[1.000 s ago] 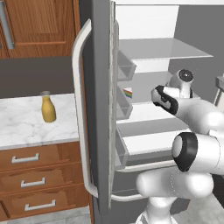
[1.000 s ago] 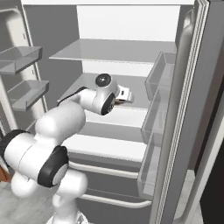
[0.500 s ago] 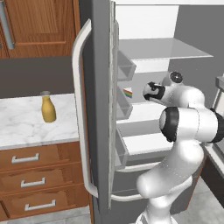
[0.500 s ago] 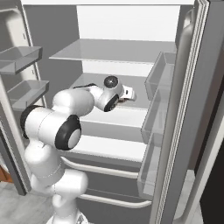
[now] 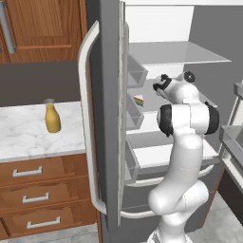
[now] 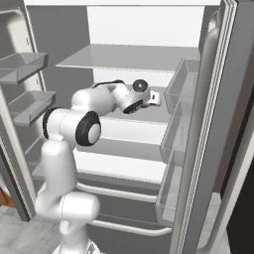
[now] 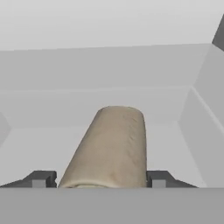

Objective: Move the cake and burrito from the top shelf to the second highest shelf to make space. Then, place the pitcher from the counter on the cleared top shelf.

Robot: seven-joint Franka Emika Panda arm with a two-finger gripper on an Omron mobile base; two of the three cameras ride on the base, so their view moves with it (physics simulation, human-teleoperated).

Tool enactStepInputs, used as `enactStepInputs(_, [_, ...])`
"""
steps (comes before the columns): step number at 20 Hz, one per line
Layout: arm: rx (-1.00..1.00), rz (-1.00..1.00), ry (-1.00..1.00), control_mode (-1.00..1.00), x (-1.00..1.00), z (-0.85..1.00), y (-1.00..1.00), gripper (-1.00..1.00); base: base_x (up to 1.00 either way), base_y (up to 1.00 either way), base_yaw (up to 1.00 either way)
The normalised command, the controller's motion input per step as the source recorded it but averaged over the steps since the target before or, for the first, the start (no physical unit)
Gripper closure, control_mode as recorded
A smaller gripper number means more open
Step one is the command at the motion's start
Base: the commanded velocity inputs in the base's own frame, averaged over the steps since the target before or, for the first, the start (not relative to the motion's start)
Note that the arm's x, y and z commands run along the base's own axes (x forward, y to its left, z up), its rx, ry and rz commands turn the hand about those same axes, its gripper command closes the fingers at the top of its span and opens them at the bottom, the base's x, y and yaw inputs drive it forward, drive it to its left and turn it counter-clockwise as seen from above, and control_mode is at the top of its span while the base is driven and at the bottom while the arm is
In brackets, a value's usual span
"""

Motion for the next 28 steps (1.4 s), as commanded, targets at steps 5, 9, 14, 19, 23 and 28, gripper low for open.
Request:
enactStepInputs(5, [0.00,0.03,0.00,-1.00,0.43,-0.39,-0.01,-1.00,0.00,0.00,0.00])
enactStepInputs(9, [0.00,0.01,0.00,-1.00,0.10,-0.15,0.00,-1.00,0.00,0.00,0.00])
enactStepInputs(14, [-0.01,0.00,0.00,-1.00,-0.12,0.01,0.11,-1.00,0.00,0.00,0.00])
enactStepInputs(19, [-0.06,0.00,0.00,-1.00,-0.74,0.24,0.20,-1.00,0.00,0.00,0.00])
enactStepInputs(23, [-0.09,0.00,0.02,-1.00,-1.00,0.28,0.24,-1.00,0.00,0.00,0.00])
enactStepInputs(28, [-0.12,0.00,0.02,-1.00,-1.00,0.40,0.32,-1.00,0.00,0.00,0.00])
